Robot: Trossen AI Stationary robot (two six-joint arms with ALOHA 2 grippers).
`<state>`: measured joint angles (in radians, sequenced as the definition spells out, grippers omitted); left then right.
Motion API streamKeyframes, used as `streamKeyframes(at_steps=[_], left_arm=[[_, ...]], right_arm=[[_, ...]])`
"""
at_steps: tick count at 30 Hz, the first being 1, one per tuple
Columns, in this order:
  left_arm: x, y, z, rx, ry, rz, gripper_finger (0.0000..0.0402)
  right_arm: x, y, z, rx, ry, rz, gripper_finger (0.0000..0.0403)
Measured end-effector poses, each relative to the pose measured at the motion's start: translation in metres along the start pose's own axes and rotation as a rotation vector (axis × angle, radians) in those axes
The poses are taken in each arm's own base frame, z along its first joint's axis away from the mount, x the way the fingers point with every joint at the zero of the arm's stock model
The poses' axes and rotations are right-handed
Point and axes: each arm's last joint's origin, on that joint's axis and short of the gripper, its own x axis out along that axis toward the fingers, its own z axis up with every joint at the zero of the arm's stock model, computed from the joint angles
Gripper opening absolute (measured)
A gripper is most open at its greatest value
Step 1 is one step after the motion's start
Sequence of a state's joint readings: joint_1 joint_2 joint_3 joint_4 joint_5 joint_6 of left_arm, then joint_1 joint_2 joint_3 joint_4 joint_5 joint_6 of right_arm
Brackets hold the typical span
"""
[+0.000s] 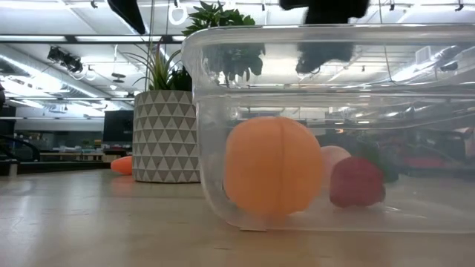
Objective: Pick and placing Produce into tupperware
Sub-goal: Put the carrot in the transparent bin
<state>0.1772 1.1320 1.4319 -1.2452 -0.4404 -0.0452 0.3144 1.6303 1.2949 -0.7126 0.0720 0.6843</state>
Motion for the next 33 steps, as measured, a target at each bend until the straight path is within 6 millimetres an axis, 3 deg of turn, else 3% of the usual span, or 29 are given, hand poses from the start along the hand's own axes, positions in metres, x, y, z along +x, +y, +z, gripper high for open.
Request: streamKeyframes(at_steps=[5,10,13,16,24,28,33], left_arm=[[0.005,0.013,-0.007,-0.175,0.081,0.055,0.0174],[0.012,0.034,-0.013,-0.373,0.155,0.023,0.0183],[0.026,0.040,-0.016,-0.412,0.173,-0.063,0.0187],[0.054,0.043,-0.030,-0.423,0.235,-0.146,0.0188],[0.127,0.043,-0.096,-0.483,0.436,-0.204,0.0199],[0.146,0.042,-0.116,-0.562,0.421,-0.289,0.0221],[0.155,0.048,-0.118,-0.669,0.327,-0.378,0.0264]], right_arm=[[-0.033,-0.014,-0.011,0.012,0.010,-0.132,0.0186],[-0.048,-0.021,-0.013,0.040,-0.035,-0.200,0.0186],[-0.048,-0.022,-0.013,0.044,-0.059,-0.224,0.0186],[-0.044,-0.022,-0.013,0.050,-0.059,-0.233,0.0186],[-0.029,-0.019,-0.031,0.114,-0.026,-0.241,0.0186],[-0.024,-0.014,-0.037,0.154,-0.037,-0.212,0.0186],[-0.020,-0.009,-0.040,0.193,-0.059,-0.179,0.0186]])
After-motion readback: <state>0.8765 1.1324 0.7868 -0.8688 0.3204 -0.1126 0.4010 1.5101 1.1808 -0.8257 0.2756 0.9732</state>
